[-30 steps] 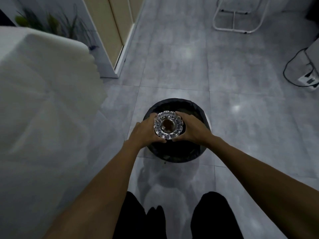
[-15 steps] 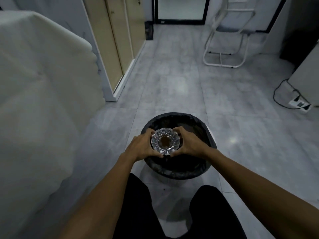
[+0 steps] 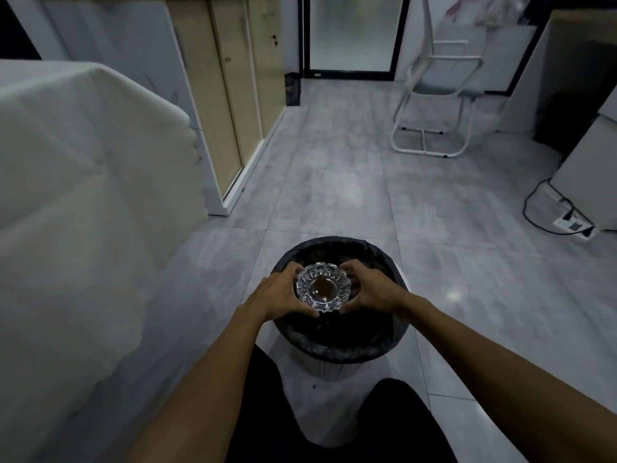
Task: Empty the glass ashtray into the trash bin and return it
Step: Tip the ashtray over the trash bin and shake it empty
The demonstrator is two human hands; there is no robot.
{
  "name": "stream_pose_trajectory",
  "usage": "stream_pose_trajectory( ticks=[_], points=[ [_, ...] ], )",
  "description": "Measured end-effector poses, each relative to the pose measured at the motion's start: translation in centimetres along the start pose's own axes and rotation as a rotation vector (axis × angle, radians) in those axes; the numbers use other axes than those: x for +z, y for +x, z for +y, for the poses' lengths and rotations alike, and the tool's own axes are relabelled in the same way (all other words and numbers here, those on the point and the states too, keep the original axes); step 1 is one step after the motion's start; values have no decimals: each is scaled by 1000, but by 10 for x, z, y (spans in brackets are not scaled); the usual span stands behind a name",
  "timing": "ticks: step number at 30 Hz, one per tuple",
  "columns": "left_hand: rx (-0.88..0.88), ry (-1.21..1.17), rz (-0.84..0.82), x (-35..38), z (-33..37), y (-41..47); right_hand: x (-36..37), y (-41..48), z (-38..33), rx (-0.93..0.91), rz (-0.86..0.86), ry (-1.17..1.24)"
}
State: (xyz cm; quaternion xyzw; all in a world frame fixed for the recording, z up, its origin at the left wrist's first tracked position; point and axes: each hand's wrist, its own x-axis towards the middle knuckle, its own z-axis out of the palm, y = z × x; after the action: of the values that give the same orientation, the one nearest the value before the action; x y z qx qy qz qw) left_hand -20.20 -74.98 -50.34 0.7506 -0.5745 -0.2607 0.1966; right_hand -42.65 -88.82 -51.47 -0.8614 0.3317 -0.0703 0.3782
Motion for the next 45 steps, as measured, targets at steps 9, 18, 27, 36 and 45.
stream_pose_trajectory(
  ticks=[9, 18, 27, 36, 45],
  points=[
    [-49, -75, -53, 1, -2, 9, 2, -2, 18, 66, -54, 239],
    [-79, -98, -70, 8, -7, 5, 14, -4, 33, 64, -91, 345],
    [-179, -202, -38, 6, 5, 12, 9, -4, 30, 195, -111, 479],
    [-351, -269, -25, 31, 22, 41, 8, 6, 10, 308, 189, 239],
    [-313, -205, 39, 37, 28, 43, 10, 7, 16, 310, 212, 308]
  ],
)
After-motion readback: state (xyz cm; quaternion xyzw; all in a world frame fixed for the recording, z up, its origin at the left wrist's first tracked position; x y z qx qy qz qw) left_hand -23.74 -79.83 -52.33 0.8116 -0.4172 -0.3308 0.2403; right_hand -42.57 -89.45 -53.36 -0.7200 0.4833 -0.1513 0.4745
